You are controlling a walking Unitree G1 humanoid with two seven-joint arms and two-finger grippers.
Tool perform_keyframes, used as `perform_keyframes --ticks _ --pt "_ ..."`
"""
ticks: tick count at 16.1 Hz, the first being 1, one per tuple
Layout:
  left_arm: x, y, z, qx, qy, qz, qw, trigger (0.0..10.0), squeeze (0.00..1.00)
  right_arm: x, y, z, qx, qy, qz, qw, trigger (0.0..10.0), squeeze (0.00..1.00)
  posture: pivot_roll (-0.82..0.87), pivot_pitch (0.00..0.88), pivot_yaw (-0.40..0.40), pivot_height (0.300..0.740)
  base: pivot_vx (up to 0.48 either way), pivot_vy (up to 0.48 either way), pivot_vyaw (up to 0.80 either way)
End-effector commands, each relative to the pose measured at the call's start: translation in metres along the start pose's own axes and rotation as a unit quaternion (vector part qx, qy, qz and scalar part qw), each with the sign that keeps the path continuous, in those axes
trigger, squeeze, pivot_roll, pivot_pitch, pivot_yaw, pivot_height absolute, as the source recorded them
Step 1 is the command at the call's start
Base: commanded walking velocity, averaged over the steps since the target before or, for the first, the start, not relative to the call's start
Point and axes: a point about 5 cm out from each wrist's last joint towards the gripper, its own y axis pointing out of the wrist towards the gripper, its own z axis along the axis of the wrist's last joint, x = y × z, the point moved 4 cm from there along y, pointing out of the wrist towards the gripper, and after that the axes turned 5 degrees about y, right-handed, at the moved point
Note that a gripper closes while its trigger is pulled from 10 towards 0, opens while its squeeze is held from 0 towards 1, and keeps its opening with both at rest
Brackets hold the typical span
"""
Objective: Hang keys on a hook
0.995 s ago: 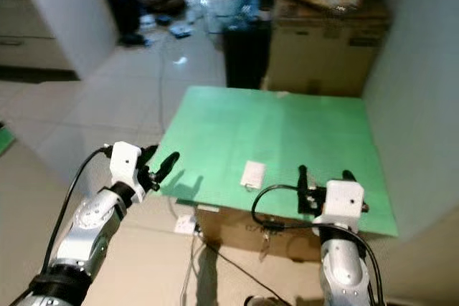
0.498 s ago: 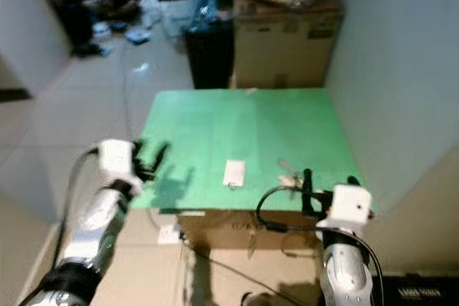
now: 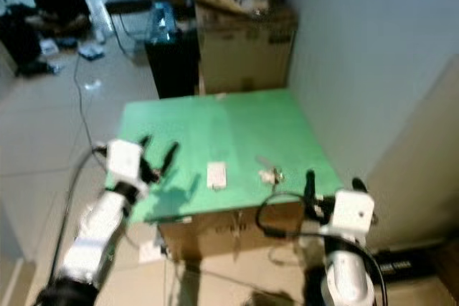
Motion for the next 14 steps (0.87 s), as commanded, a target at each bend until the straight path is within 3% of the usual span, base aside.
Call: perform_keyframes --ticks 1,2,3,4,7,8,11,13,14 --pt "-0.002 0.008 0.001 -0.013 0.000 0.006 1.000 10.0 0.00 0.001 0.003 -0.003 -0.010 -0.007 0.000 1.000 10.0 0.86 -0.17 0.000 0.099 0.726 0.000 0.000 0.00" --pt "0.004 0.014 0.001 -0.023 0.008 -0.003 1.000 10.0 0.00 -0.001 0.005 -0.003 -0.013 -0.008 0.007 1.000 10.0 0.50 -0.17 0.000 0.103 0.726 0.000 0.000 0.00" --pt "0.008 0.019 -0.001 -0.036 0.002 -0.006 0.999 10.0 0.00 -0.004 0.006 -0.003 -0.013 -0.010 0.014 1.000 10.0 0.38 -0.18 0.000 0.106 0.726 0.000 0.000 0.00" --pt "0.010 0.021 -0.002 -0.039 0.000 -0.009 0.999 10.0 0.00 -0.007 0.008 0.000 -0.009 -0.011 0.022 1.000 10.0 0.00 -0.19 0.000 0.110 0.726 0.000 0.000 0.00" --pt "0.009 0.013 -0.007 -0.044 -0.001 -0.020 0.999 10.0 0.00 -0.008 0.007 0.002 -0.008 -0.009 0.020 1.000 10.0 0.00 -0.20 0.000 0.114 0.726 0.000 0.000 0.00" --pt "0.008 0.013 0.002 -0.022 -0.007 -0.020 1.000 10.0 0.00 -0.007 0.006 0.001 -0.009 -0.011 0.017 1.000 10.0 0.00 -0.20 0.000 0.115 0.726 0.000 0.000 0.00" --pt "-0.010 0.002 0.063 0.093 0.018 0.003 0.995 10.0 0.00 0.001 -0.008 0.066 0.107 -0.045 -0.010 0.993 10.0 0.00 -0.20 0.000 0.106 0.726 0.000 0.000 0.00" --pt "-0.004 -0.003 0.072 0.101 0.029 -0.017 0.994 10.0 0.00 0.007 -0.019 0.063 0.091 -0.036 -0.023 0.995 10.0 0.00 -0.19 0.000 0.100 0.726 0.000 0.000 0.00" --pt "0.001 0.000 0.066 0.087 -0.001 -0.032 0.996 10.0 0.00 0.013 -0.020 0.050 0.066 -0.024 -0.035 0.997 10.0 0.00 -0.20 0.000 0.103 0.726 0.000 0.000 0.00"
